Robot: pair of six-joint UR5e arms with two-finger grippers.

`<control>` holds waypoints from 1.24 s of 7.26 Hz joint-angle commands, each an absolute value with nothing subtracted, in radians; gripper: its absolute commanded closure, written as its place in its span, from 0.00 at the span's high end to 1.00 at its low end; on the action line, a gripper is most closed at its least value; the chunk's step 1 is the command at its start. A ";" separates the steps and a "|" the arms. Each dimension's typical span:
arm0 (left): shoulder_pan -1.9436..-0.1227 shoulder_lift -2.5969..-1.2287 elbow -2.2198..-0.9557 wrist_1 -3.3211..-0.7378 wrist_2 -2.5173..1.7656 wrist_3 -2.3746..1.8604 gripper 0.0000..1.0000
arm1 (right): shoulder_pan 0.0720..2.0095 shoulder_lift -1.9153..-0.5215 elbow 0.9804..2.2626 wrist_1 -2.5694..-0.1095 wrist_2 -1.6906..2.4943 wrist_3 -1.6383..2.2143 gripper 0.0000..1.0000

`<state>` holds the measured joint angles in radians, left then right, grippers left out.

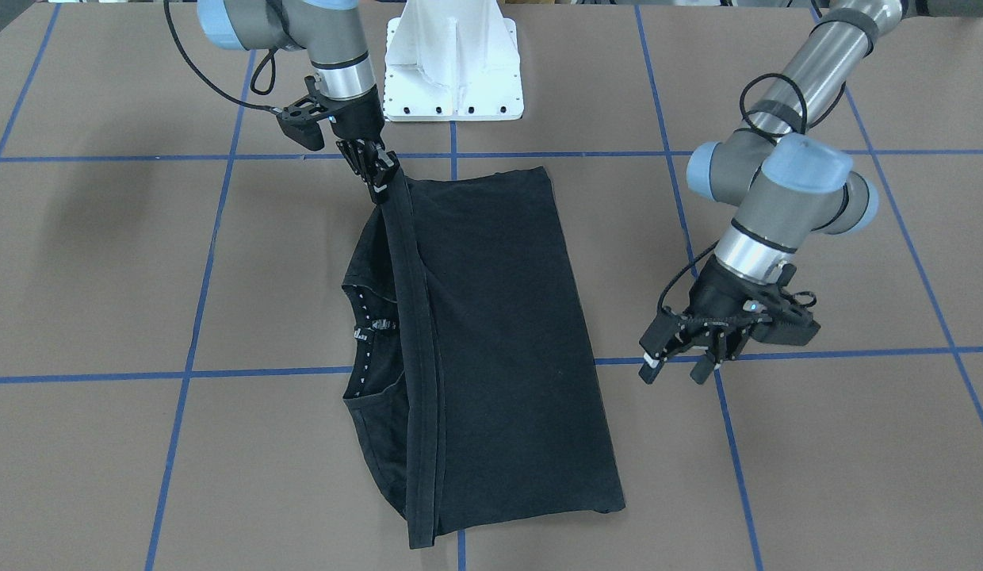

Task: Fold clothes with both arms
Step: 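Move the left gripper to the shirt's near corner and grasp it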

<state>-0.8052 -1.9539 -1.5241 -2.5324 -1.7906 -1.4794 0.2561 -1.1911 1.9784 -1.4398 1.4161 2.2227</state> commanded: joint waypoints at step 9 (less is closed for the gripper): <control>-0.083 -1.778 -1.927 -2.269 -1.422 -2.094 0.75 | 0.244 -1.262 2.059 -1.443 1.456 2.223 0.00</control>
<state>-0.0996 -1.7594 -1.9381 -2.2885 -1.4220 -2.0903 0.2440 -1.2624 2.0594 -1.4446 1.4549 2.2229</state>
